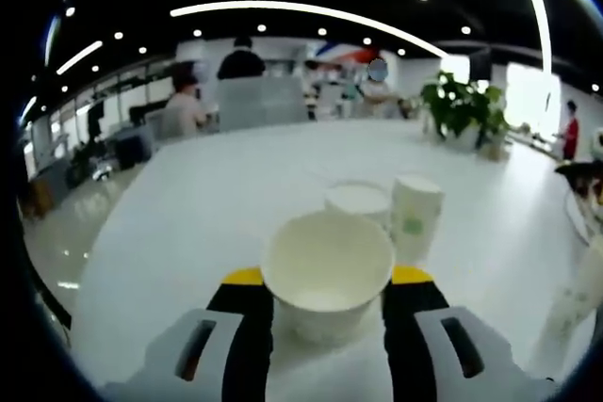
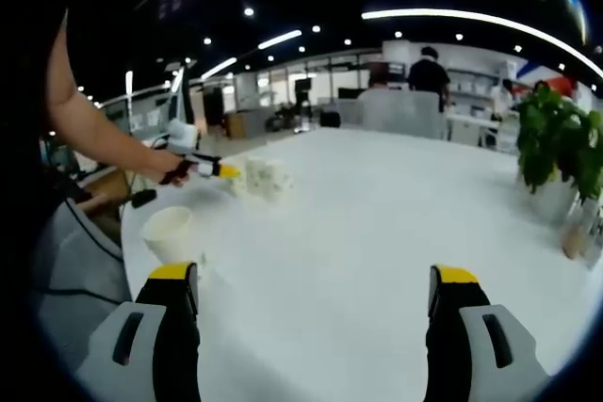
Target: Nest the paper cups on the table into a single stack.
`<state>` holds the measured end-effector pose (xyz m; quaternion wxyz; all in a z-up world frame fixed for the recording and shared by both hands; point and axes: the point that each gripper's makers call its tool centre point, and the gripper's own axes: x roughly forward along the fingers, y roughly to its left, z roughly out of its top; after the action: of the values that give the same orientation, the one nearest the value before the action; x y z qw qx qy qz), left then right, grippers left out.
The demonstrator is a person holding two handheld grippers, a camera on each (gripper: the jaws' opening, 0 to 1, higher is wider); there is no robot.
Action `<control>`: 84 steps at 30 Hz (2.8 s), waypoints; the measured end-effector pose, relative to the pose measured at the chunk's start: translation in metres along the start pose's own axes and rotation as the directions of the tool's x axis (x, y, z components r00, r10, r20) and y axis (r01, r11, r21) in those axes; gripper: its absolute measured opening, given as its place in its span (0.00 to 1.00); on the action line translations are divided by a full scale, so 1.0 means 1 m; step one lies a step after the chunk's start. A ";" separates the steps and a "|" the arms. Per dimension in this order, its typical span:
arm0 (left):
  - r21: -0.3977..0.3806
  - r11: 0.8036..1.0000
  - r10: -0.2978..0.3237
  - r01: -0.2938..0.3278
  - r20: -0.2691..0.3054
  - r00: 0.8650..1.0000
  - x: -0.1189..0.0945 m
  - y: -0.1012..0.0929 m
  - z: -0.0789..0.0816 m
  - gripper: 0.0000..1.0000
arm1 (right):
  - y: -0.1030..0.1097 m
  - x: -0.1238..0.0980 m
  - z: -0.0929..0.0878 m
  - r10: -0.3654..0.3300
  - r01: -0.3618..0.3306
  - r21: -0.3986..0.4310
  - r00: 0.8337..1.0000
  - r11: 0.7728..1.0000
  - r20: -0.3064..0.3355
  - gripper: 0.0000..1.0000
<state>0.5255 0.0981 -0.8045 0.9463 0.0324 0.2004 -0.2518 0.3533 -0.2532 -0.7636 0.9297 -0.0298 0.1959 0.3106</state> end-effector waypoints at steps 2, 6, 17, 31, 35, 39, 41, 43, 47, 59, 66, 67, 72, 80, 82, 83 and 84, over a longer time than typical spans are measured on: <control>-0.003 1.000 -0.002 0.002 0.004 1.000 0.000 0.000 0.001 0.43 | -0.001 0.001 0.001 0.000 0.000 0.001 1.000 1.000 0.003 1.00; -0.007 1.000 -0.005 0.005 0.007 1.000 0.000 -0.001 0.002 0.43 | 0.000 0.002 0.001 0.002 -0.002 0.000 1.000 1.000 0.000 1.00; -0.002 1.000 -0.015 0.015 0.018 1.000 -0.004 -0.002 0.005 0.43 | -0.001 0.002 0.000 0.004 -0.004 0.000 1.000 1.000 -0.003 1.00; -0.007 1.000 -0.017 0.017 0.027 0.999 -0.010 -0.001 0.010 0.43 | 0.005 0.003 -0.001 0.011 -0.011 -0.003 1.000 1.000 -0.003 1.00; 0.007 1.000 -0.027 0.027 0.029 0.999 -0.014 0.000 0.016 0.43 | 0.006 0.002 -0.001 0.011 -0.011 -0.002 1.000 1.000 -0.002 1.00; 0.010 1.000 -0.005 0.005 0.028 1.000 -0.016 0.010 0.025 0.43 | 0.005 0.001 -0.001 0.008 -0.008 0.003 1.000 1.000 0.000 1.00; 0.001 1.000 -0.007 0.007 0.032 0.999 -0.017 0.012 0.030 0.43 | 0.006 0.001 -0.002 0.009 -0.009 0.004 1.000 1.000 0.000 1.00; 0.010 1.000 -0.010 0.010 0.026 1.000 -0.017 0.014 0.035 0.43 | 0.006 0.001 -0.002 0.010 -0.010 0.003 1.000 1.000 0.000 1.00; 0.033 0.999 -0.022 0.021 0.016 1.000 -0.018 0.018 0.042 0.43 | 0.012 0.005 -0.004 0.013 -0.012 0.004 1.000 1.000 -0.001 1.00; 0.050 0.998 -0.029 0.027 0.042 0.999 -0.021 0.025 0.068 0.43 | 0.012 0.005 0.001 0.013 -0.013 0.001 1.000 1.000 0.008 1.00; 0.057 0.998 -0.029 0.026 0.048 0.998 -0.022 0.028 0.078 0.43 | 0.013 0.005 0.003 0.013 -0.013 -0.001 1.000 1.000 0.012 1.00; 0.057 0.998 -0.028 0.025 0.049 0.998 -0.022 0.028 0.078 0.43 | 0.013 0.005 0.003 0.013 -0.013 -0.001 1.000 1.000 0.012 1.00; 0.061 0.998 -0.033 0.030 0.046 0.998 -0.021 0.025 0.081 0.43 | 0.012 0.004 0.004 0.012 -0.012 -0.001 1.000 1.000 0.015 1.00; 0.064 0.997 -0.047 0.044 0.051 0.998 -0.021 0.016 0.086 0.43 | 0.012 0.002 0.006 0.013 -0.013 -0.003 1.000 1.000 0.017 1.00; 0.069 0.996 -0.053 0.049 0.050 0.997 -0.021 0.012 0.087 0.43 | 0.012 0.002 0.006 0.014 -0.013 -0.003 1.000 1.000 0.019 1.00; 0.068 0.996 -0.057 0.054 0.051 0.997 -0.021 0.010 0.088 0.43 | 0.012 0.002 0.006 0.014 -0.014 -0.003 1.000 1.000 0.019 1.00; 0.067 0.996 -0.060 0.056 0.052 0.997 -0.021 0.009 0.088 0.43 | 0.012 0.002 0.006 0.015 -0.015 -0.004 1.000 1.000 0.020 1.00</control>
<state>0.5455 0.1007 -0.7156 0.9420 0.0508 0.1674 -0.2864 0.3498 -0.2413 -0.7578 0.9292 -0.0268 0.1860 0.3181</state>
